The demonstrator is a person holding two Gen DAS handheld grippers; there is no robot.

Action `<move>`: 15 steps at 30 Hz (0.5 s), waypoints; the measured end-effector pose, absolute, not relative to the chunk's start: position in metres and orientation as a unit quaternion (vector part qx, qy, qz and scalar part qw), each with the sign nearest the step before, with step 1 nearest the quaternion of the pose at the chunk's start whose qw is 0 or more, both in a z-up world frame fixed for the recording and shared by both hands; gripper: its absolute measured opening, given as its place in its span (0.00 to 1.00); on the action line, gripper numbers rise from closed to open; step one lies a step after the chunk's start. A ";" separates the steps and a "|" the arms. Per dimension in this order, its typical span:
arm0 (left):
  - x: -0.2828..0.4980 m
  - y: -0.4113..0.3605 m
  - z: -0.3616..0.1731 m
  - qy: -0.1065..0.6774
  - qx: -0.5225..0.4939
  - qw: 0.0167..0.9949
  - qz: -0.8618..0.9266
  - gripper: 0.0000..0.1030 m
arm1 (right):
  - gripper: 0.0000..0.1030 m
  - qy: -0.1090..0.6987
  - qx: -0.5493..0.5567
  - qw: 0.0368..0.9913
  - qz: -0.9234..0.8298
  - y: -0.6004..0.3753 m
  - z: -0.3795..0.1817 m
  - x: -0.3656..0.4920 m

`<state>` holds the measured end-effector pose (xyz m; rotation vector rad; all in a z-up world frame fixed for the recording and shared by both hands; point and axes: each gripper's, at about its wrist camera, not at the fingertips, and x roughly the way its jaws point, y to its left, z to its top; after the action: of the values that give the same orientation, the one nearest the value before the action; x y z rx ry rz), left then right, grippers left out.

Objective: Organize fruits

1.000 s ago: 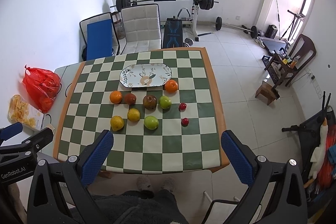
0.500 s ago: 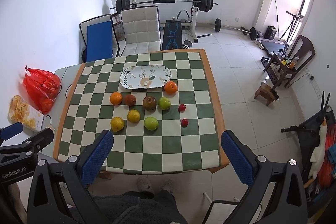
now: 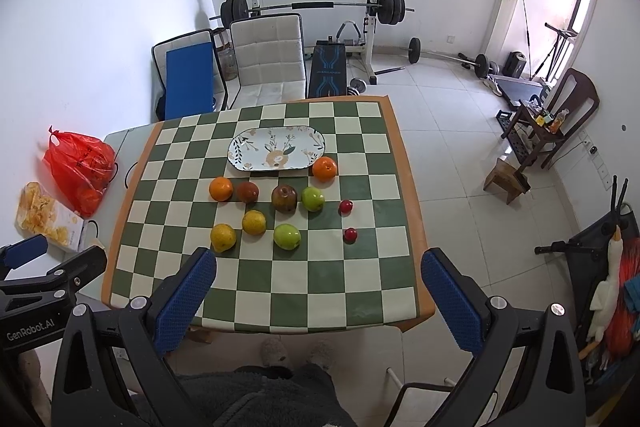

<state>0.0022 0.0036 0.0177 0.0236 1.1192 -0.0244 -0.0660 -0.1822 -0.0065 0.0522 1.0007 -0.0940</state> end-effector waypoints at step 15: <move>0.003 0.006 0.018 0.531 0.011 0.847 -0.012 1.00 | 1.00 0.477 0.025 0.877 -0.045 -0.183 -0.006 -0.067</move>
<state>0.0027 0.0058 0.0179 0.0227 1.1188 -0.0246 -0.0668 -0.1828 -0.0063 0.0522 0.9948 -0.0934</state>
